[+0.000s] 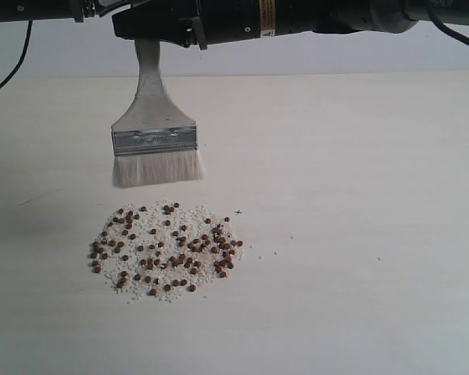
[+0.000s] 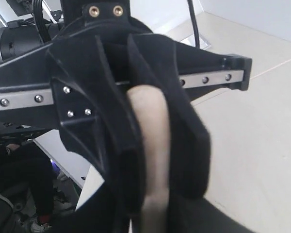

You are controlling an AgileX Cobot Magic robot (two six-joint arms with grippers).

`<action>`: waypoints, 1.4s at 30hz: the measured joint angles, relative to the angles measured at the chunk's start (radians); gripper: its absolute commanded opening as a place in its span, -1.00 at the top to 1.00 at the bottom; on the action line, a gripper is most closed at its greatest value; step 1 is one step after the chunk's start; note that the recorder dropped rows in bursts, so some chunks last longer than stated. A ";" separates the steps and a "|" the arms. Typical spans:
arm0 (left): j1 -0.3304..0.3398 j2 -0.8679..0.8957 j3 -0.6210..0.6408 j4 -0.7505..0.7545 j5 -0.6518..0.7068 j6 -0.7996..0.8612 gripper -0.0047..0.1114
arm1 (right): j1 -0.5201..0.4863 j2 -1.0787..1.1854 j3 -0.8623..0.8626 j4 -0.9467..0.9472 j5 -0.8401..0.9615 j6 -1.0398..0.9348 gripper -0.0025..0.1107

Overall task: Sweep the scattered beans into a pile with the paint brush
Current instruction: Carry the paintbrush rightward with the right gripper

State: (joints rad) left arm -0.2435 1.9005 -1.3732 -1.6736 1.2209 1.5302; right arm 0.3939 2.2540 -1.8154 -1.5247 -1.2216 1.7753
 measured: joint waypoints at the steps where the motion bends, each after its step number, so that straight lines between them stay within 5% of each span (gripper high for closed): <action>1: 0.000 0.000 0.001 0.000 0.002 0.000 0.92 | 0.000 0.000 0.000 -0.006 0.000 0.000 0.61; 6: 0.000 0.000 0.003 -0.008 -0.004 0.017 0.92 | 0.000 0.000 -0.002 -0.056 0.000 0.003 0.39; 16: 0.000 0.000 0.003 -0.014 -0.011 0.024 0.92 | 0.000 0.000 -0.002 -0.076 0.000 0.008 0.39; 19: 0.000 0.000 0.003 -0.014 -0.011 0.024 0.92 | 0.000 0.000 -0.002 -0.076 0.000 0.008 0.52; 23: 0.000 0.000 0.003 -0.014 -0.011 0.024 0.92 | 0.000 0.000 -0.002 -0.079 0.004 0.008 0.94; 30: 0.000 0.000 0.003 -0.012 -0.010 0.021 0.91 | 0.000 0.000 -0.002 -0.086 -0.002 -0.003 0.96; 35: 0.000 0.000 0.003 -0.016 -0.023 0.024 0.45 | 0.000 0.000 -0.002 -0.086 0.009 -0.003 0.96; 39: 0.025 0.000 0.003 -0.045 -0.075 0.059 -0.17 | 0.000 0.000 -0.002 -0.123 0.142 0.005 0.96; 42: 0.058 0.000 0.003 -0.052 -0.084 0.089 0.01 | 0.000 0.000 -0.002 -0.159 0.313 0.007 0.96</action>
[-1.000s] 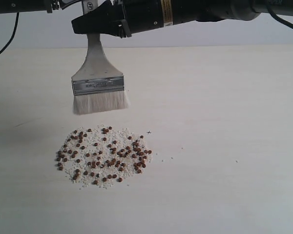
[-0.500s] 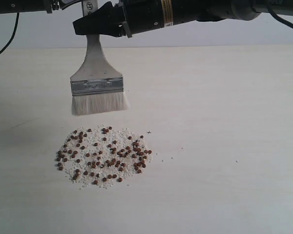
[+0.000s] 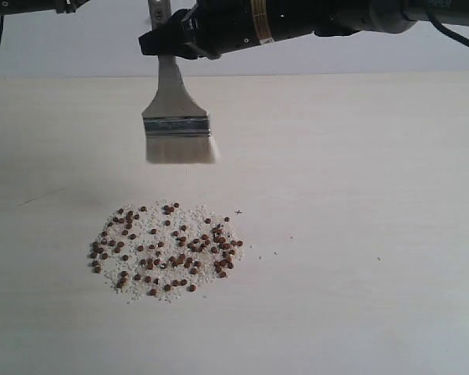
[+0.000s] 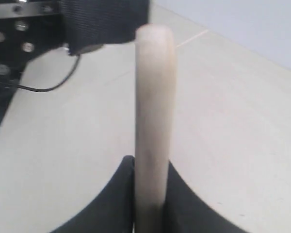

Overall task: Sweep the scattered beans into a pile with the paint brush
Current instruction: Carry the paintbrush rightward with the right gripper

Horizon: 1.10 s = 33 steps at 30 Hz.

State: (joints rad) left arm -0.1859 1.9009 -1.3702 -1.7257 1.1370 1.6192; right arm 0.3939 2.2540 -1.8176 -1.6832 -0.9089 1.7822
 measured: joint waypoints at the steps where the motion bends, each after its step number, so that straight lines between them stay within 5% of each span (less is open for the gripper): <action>1: 0.013 0.000 0.000 0.000 0.000 0.007 0.31 | 0.000 0.000 0.000 -0.023 0.063 0.004 0.96; 3: 0.042 0.000 0.000 0.000 -0.005 -0.009 0.90 | 0.000 -0.005 0.000 -0.062 0.186 0.011 0.96; 8: 0.076 -0.014 0.004 0.152 -0.085 -0.114 0.92 | 0.000 -0.085 0.000 -0.071 0.347 0.016 0.96; 14: 0.041 -0.223 0.208 0.208 -0.562 -0.152 0.92 | 0.000 -0.204 0.016 -0.071 0.400 0.023 0.96; 20: -0.051 -0.542 0.493 0.055 -0.981 -0.002 0.92 | 0.000 -0.311 0.141 -0.068 0.538 0.025 0.96; 33: -0.088 -1.241 0.882 -0.006 -1.052 0.052 0.92 | 0.000 -0.565 0.440 -0.068 0.669 0.001 0.96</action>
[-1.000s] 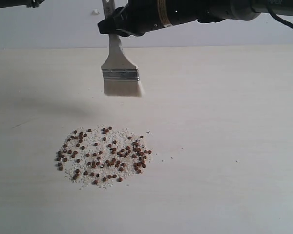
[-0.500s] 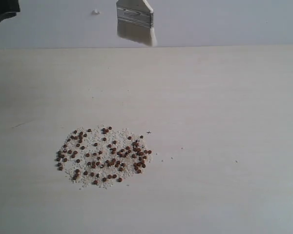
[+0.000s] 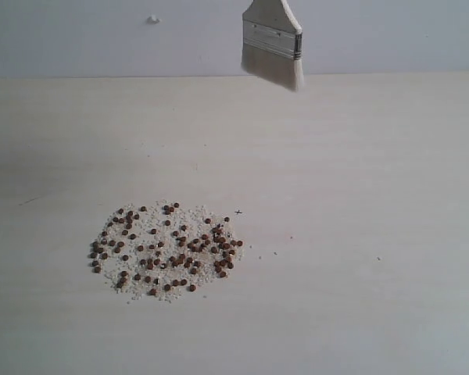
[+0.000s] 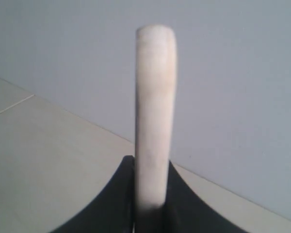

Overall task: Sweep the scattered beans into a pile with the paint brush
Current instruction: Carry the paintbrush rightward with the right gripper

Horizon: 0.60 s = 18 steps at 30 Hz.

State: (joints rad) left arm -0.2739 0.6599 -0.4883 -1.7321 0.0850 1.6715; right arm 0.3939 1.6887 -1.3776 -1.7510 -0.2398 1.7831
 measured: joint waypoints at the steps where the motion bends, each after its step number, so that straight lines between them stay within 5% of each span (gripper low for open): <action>1: 0.000 -0.053 0.025 0.000 0.000 0.000 0.92 | 0.000 -0.017 0.017 0.000 0.000 0.000 0.96; 9: 0.000 -0.384 0.184 0.000 0.002 -0.022 0.92 | 0.000 -0.111 0.095 0.001 -0.059 -0.002 0.96; 18: 0.000 -0.551 0.343 -0.003 0.002 -0.028 0.92 | 0.000 -0.184 0.168 0.001 -0.091 -0.032 0.96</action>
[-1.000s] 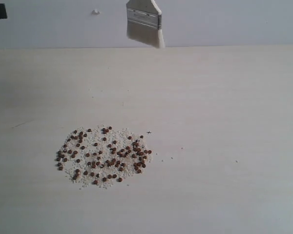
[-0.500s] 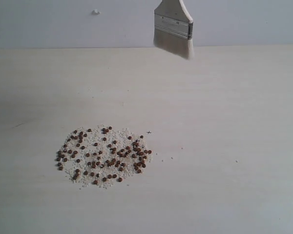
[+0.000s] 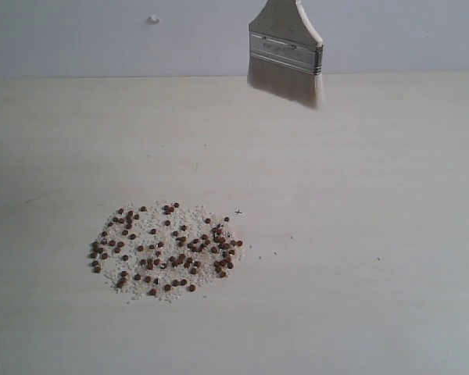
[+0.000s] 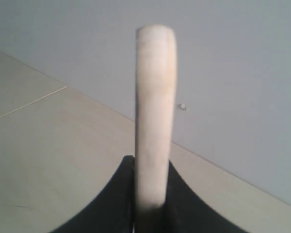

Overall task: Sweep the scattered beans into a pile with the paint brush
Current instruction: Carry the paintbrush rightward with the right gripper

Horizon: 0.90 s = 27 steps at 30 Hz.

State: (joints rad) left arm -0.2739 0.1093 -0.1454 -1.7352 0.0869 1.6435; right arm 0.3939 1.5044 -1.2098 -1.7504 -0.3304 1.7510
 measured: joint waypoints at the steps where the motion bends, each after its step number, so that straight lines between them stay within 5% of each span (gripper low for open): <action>1: 0.000 -0.005 0.015 0.003 0.000 0.000 0.92 | 0.000 -0.011 0.009 0.000 0.002 -0.006 0.96; 11: 0.000 -0.019 0.139 0.003 0.000 -0.002 0.92 | 0.000 -0.108 0.109 0.000 0.066 -0.020 0.96; 27: 0.000 -0.019 0.143 0.003 0.000 -0.002 0.92 | 0.000 -0.247 0.282 0.002 0.147 -0.022 0.96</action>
State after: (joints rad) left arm -0.2739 0.0908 -0.0027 -1.7323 0.0869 1.6417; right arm 0.3939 1.2575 -0.9283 -1.7487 -0.1832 1.7290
